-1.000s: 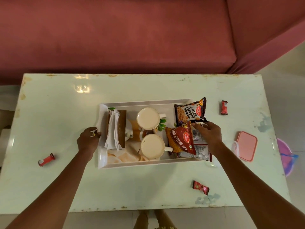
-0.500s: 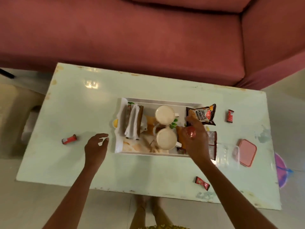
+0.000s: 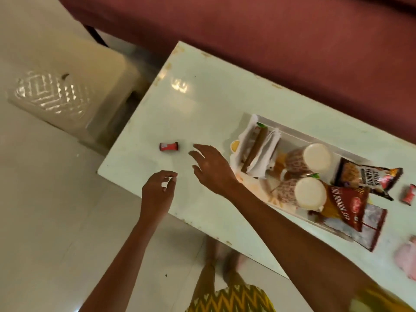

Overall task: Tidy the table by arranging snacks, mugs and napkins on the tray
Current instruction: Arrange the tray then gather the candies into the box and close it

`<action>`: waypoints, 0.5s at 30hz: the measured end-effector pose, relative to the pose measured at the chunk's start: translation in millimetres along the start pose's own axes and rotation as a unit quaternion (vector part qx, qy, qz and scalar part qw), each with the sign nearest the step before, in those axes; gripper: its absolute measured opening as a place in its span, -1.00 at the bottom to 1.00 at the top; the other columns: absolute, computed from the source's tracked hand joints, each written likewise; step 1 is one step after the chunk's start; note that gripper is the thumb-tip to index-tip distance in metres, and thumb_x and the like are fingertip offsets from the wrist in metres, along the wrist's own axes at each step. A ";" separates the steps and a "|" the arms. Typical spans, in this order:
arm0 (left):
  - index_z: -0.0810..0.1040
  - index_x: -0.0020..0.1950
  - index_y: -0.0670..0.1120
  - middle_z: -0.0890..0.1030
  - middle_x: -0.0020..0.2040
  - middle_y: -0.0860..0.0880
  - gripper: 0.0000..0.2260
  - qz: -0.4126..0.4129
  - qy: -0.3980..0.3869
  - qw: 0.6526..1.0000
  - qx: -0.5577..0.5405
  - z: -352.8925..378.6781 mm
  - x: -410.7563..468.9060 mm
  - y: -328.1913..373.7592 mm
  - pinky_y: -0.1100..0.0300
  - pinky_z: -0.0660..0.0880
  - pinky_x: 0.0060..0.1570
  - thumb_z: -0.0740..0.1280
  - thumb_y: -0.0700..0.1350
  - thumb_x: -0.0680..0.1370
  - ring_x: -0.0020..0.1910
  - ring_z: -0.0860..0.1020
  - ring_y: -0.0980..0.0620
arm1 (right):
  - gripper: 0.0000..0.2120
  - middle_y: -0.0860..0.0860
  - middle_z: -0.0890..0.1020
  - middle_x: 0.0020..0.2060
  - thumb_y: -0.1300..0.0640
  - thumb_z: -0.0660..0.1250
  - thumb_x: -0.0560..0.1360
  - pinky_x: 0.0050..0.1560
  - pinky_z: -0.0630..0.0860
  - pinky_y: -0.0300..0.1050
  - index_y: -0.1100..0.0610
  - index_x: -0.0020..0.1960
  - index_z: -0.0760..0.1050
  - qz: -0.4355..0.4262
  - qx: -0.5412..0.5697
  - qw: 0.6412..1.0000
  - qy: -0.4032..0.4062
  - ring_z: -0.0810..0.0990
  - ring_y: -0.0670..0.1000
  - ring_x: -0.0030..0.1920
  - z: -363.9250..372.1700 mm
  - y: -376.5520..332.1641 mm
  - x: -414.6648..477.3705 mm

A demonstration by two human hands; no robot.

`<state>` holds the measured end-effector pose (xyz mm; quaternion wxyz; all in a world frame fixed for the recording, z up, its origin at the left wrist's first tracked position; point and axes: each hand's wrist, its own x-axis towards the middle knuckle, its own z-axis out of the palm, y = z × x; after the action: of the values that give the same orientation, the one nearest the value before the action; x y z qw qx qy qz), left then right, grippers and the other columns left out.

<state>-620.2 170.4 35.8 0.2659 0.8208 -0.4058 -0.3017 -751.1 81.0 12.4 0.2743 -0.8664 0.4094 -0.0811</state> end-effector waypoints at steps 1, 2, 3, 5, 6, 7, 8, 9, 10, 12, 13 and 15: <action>0.60 0.00 -0.12 0.62 0.03 -0.06 -0.86 -0.004 -0.002 1.000 -0.003 0.1 0.0 -3.5 0.61 0.35 -0.26 0.26 -0.21 0.53 -0.04 0.52 0.09 | -0.59 0.24 0.27 0.43 0.27 0.20 0.52 0.41 0.19 0.08 0.24 0.37 0.31 -0.018 -0.031 0.998 -0.044 0.28 0.21 0.41 9.8 1.0 13.7; 0.60 0.00 -0.11 0.61 0.03 -0.04 -0.86 -0.009 -0.005 1.000 -0.007 0.1 0.1 -8.2 0.60 0.35 -0.27 0.26 -0.21 0.53 -0.04 0.52 0.09 | -0.54 0.20 0.15 0.48 0.28 0.15 0.54 0.43 0.14 0.07 0.20 0.43 0.21 -0.036 -0.069 0.994 -0.076 0.17 0.18 0.45 20.6 2.2 27.0; 0.59 -0.01 -0.10 0.61 0.02 -0.02 -0.87 -0.014 -0.007 1.000 -0.013 0.1 0.4 -12.4 0.59 0.35 -0.28 0.26 -0.21 0.53 -0.03 0.52 0.10 | -0.49 0.17 0.05 0.51 0.31 0.13 0.54 0.44 0.13 0.08 0.16 0.46 0.12 -0.053 -0.106 0.988 -0.100 0.09 0.17 0.48 29.5 3.2 39.6; 0.59 -0.03 -0.07 0.59 0.00 0.03 -0.88 -0.022 -0.012 0.999 -0.023 0.0 0.9 -19.7 0.57 0.36 -0.29 0.27 -0.21 0.52 -0.03 0.52 0.10 | -0.37 0.13 -0.06 0.52 0.35 0.12 0.50 0.43 0.12 0.13 0.09 0.50 -0.01 -0.081 -0.166 0.975 -0.125 -0.02 0.18 0.50 43.5 4.1 59.2; 0.58 -0.04 -0.06 0.58 -0.01 0.05 -0.88 -0.025 -0.016 0.999 -0.027 -0.1 0.9 -22.3 0.54 0.36 -0.29 0.27 -0.20 0.52 -0.03 0.53 0.11 | -0.36 0.12 -0.09 0.53 0.35 0.11 0.50 0.43 0.12 0.16 0.07 0.50 -0.04 -0.093 -0.190 0.969 -0.131 -0.05 0.19 0.51 48.0 4.3 65.9; 0.58 -0.04 -0.04 0.58 -0.02 0.06 -0.89 -0.028 -0.021 0.999 -0.029 -0.3 1.0 -25.5 0.51 0.35 -0.28 0.28 -0.20 0.51 -0.02 0.53 0.12 | -0.37 0.11 -0.10 0.53 0.34 0.09 0.52 0.42 0.12 0.18 0.05 0.50 -0.05 -0.105 -0.211 0.962 -0.139 -0.06 0.19 0.51 52.8 4.0 70.6; 0.58 -0.04 -0.04 0.57 -0.03 0.07 -0.89 -0.030 -0.026 0.999 -0.031 -0.4 0.8 -28.3 0.49 0.35 -0.26 0.28 -0.19 0.51 -0.02 0.52 0.12 | -0.41 0.10 -0.10 0.53 0.32 0.07 0.54 0.41 0.12 0.19 0.05 0.50 -0.04 -0.113 -0.226 0.956 -0.149 -0.07 0.19 0.51 56.8 4.3 72.7; 0.58 -0.04 -0.04 0.57 -0.03 0.07 -0.89 -0.031 -0.030 0.999 -0.030 -0.5 0.6 -30.5 0.46 0.35 -0.25 0.29 -0.18 0.51 -0.02 0.52 0.12 | -0.44 0.09 -0.09 0.53 0.30 0.06 0.56 0.40 0.14 0.20 0.05 0.50 -0.03 -0.118 -0.239 0.950 -0.161 -0.06 0.19 0.50 60.3 5.1 72.9; 0.58 -0.03 -0.04 0.57 -0.03 0.06 -0.90 -0.032 -0.035 0.998 -0.030 -0.5 0.3 -32.2 0.44 0.37 -0.24 0.29 -0.17 0.52 -0.01 0.52 0.12 | -0.47 0.09 -0.09 0.53 0.28 0.05 0.58 0.39 0.16 0.20 0.07 0.49 -0.02 -0.119 -0.247 0.947 -0.169 -0.05 0.20 0.50 63.0 5.5 71.8; 0.58 -0.03 -0.04 0.57 -0.03 0.04 -0.90 -0.037 -0.042 0.998 -0.037 -0.4 -0.3 -33.2 0.39 0.41 -0.22 0.29 -0.16 0.51 0.00 0.52 0.11 | -0.49 0.12 -0.03 0.52 0.32 0.03 0.57 0.35 0.23 0.18 0.15 0.48 0.00 -0.108 -0.230 0.954 -0.162 0.03 0.22 0.48 65.6 3.4 65.4; 0.58 -0.04 -0.03 0.57 -0.03 0.04 -0.90 -0.040 -0.046 0.997 -0.044 -0.1 -0.5 -32.5 0.36 0.43 -0.21 0.30 -0.16 0.51 0.00 0.52 0.10 | -0.51 0.15 0.04 0.51 0.36 0.01 0.56 0.30 0.28 0.16 0.22 0.47 0.03 -0.101 -0.216 0.960 -0.151 0.11 0.24 0.45 66.5 2.2 61.1; 0.58 -0.04 -0.02 0.57 -0.03 0.03 -0.91 -0.042 -0.058 0.996 -0.053 1.5 -1.7 -29.3 0.33 0.44 -0.21 0.31 -0.16 0.51 0.00 0.53 0.10 | -0.56 0.18 0.31 0.39 0.40 0.07 0.52 0.12 0.43 0.03 0.29 0.39 0.19 -0.098 -0.202 0.968 -0.108 0.35 0.21 0.30 66.9 0.5 49.8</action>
<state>-607.2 187.0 15.3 0.2720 0.8034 -0.3687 -0.3804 -694.5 70.5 -48.0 0.1271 -0.9434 0.2981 0.0711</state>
